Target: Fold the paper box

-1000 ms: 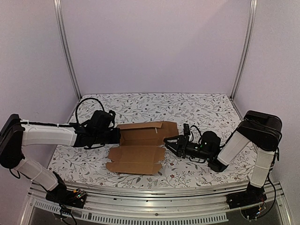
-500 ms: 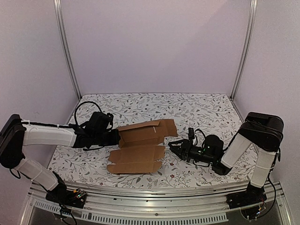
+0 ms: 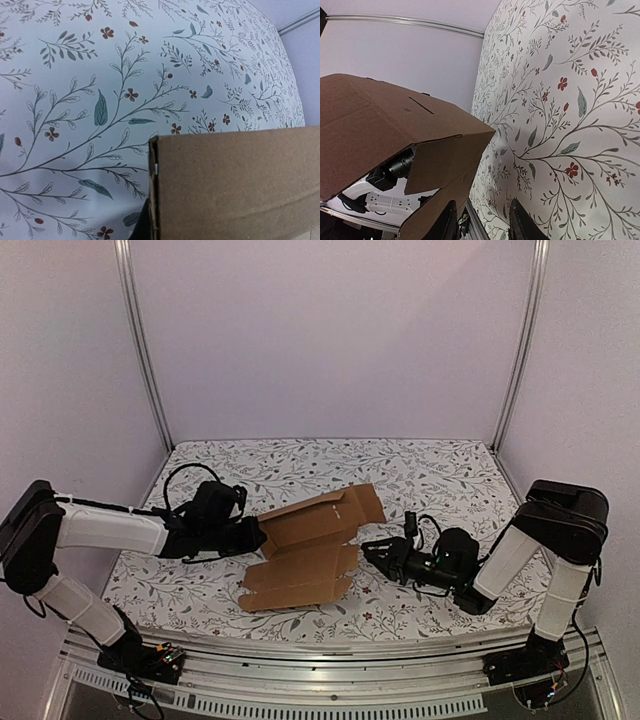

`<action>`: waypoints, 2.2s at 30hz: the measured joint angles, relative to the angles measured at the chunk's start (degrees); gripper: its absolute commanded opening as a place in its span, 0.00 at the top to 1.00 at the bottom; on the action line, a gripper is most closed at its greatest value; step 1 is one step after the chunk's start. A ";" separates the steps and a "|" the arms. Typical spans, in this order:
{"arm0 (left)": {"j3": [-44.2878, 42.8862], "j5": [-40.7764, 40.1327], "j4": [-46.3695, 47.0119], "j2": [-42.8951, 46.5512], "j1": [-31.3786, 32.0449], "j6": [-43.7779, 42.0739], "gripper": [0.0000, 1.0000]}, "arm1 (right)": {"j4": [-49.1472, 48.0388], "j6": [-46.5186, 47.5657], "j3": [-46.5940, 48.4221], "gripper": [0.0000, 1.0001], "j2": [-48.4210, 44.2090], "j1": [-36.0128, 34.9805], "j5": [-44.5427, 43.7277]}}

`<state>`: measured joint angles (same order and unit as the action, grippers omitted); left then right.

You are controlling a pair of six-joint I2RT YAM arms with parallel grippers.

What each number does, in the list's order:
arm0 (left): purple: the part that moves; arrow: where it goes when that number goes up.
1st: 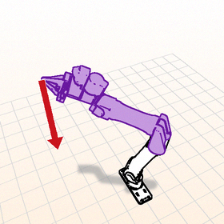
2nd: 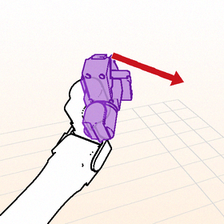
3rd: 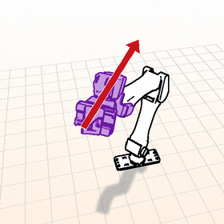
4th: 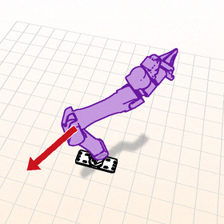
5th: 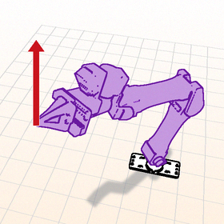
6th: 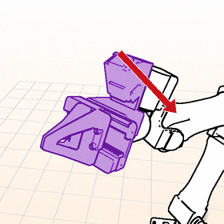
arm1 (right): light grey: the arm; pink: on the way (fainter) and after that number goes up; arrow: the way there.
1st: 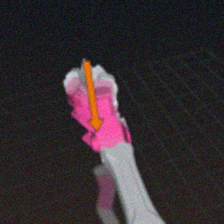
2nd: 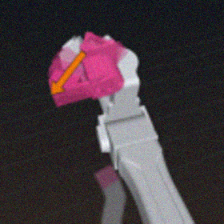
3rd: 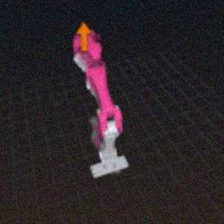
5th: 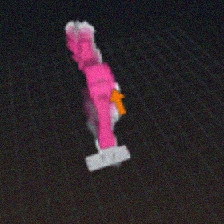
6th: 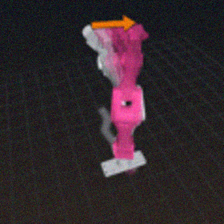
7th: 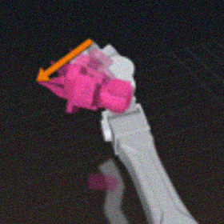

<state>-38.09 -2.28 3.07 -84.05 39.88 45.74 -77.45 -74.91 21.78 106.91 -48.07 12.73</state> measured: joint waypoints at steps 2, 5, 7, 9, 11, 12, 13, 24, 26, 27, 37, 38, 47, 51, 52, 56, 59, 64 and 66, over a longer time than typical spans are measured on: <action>0.00 0.39 0.39 -0.57 0.15 0.44 1.00 | 0.00 0.28 0.02 0.67 -0.79 -0.04 0.04; 0.00 0.76 1.05 -1.11 0.35 0.98 1.00 | 0.02 0.63 0.02 0.67 -2.34 -0.04 0.15; 0.00 0.96 1.36 -1.49 0.46 1.20 1.00 | -0.09 0.81 0.02 0.67 -3.28 -0.04 0.33; 0.00 1.18 1.79 -1.92 0.59 1.36 1.00 | -0.15 0.90 0.04 0.67 -3.72 -0.04 0.63; 0.00 1.38 2.21 -2.38 0.81 1.40 1.00 | -0.04 0.90 0.17 0.67 -3.72 -0.04 1.01; 0.00 1.42 2.25 -2.56 0.94 1.42 1.00 | -0.04 0.90 0.35 0.67 -3.72 -0.04 1.16; 0.00 1.46 2.25 -2.69 1.11 1.42 1.00 | -0.04 0.90 0.52 0.67 -3.72 -0.07 1.27; -0.02 2.40 3.15 -3.02 2.45 1.44 1.00 | -0.11 0.83 3.54 0.74 -3.63 -0.31 1.99; -0.11 2.71 3.28 -3.02 2.56 1.44 1.00 | -0.11 0.79 4.02 0.75 -3.21 -0.42 2.23; -0.20 2.80 3.34 -3.02 2.58 1.42 1.00 | -0.13 0.76 4.17 0.76 -2.97 -0.50 2.32; -1.40 2.43 2.64 -3.02 2.78 0.35 1.00 | -0.15 0.22 4.26 0.82 -1.62 -0.79 2.40; -1.57 2.19 2.40 -3.02 2.89 0.11 1.00 | -0.20 0.15 4.26 0.83 -1.51 -0.79 2.43; -4.00 0.66 0.13 -3.02 4.46 -2.69 1.00 | -0.61 -1.11 4.68 0.88 0.44 -0.79 2.62; -4.15 0.02 -0.24 -3.02 4.66 -3.13 1.00 | -0.63 -1.38 4.68 0.89 0.44 -0.79 2.62; -4.15 0.00 -0.35 -3.02 4.66 -3.15 1.00 | -0.63 -1.38 4.66 0.89 0.44 -0.79 2.62; -4.15 -0.22 -0.48 -3.02 4.79 -3.52 1.00 | -0.70 -1.36 4.11 0.89 0.44 -0.79 2.56; -4.15 -0.98 -0.87 -2.95 4.92 -4.13 1.00 | -0.87 -1.27 2.93 0.89 0.39 -0.79 2.29; -4.13 -1.38 -0.74 -2.29 4.28 -4.15 1.00 | -0.55 -0.63 -0.83 0.89 -0.68 -0.81 1.33; -4.13 -1.40 -0.72 -1.70 4.00 -4.13 1.00 | -0.42 -0.42 -2.56 0.89 -1.36 -0.81 1.11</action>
<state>-42.22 -3.68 2.35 -85.76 43.88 41.60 -77.87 -75.33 19.22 105.56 -48.88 13.85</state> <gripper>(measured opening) 0.031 0.108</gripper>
